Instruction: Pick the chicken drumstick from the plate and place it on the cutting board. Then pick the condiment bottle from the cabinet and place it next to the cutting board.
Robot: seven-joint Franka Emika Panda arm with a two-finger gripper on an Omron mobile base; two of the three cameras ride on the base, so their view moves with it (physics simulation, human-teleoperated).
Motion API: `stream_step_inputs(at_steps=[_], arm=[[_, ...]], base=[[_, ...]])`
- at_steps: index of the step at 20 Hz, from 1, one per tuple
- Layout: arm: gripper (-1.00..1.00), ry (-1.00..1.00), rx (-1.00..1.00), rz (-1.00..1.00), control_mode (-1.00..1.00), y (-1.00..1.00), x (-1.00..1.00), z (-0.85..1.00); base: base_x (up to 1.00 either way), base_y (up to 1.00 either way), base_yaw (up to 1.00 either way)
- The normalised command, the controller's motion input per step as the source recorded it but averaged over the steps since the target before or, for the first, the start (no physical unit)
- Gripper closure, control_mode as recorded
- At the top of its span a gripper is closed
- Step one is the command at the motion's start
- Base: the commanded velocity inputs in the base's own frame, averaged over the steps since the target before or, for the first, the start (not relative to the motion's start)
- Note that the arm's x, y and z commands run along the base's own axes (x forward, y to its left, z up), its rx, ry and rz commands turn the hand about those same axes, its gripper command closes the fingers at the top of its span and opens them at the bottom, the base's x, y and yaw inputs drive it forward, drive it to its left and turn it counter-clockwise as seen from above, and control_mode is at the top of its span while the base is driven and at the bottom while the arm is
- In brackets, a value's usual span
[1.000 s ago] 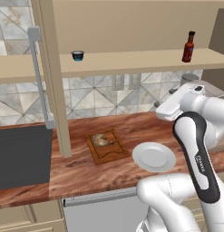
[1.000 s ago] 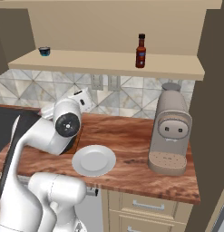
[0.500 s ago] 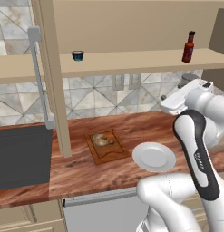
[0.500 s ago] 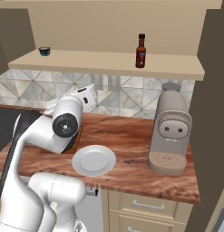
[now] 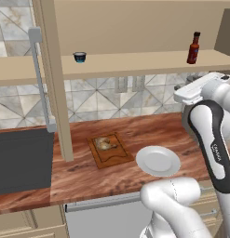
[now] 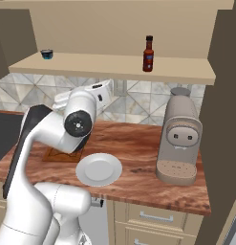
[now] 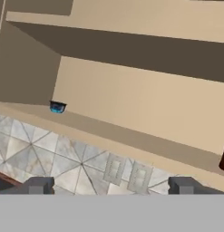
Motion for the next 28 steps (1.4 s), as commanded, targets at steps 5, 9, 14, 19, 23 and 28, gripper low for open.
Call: stream_step_inputs(at_steps=[5,9,14,19,23,28], arm=[[-1.0,-0.01,0.05,-0.01,-1.0,-0.16,0.0,0.36],[-1.0,-0.04,0.02,-0.03,-1.0,-0.09,0.0,0.11],[-1.0,-0.08,0.0,-0.08,-1.0,-0.07,0.06,0.0],[-1.0,-0.04,0.0,-0.1,-1.0,-0.07,0.2,0.0],[-1.0,0.0,0.0,-0.1,-1.0,-0.1,0.27,0.0],[-1.0,0.0,0.0,-0.07,-1.0,-0.26,0.22,0.01]], base=[[0.0,0.0,0.0],[0.0,0.0,0.0],[0.0,0.0,0.0],[0.0,0.0,0.0],[0.0,0.0,0.0],[0.0,0.0,0.0]])
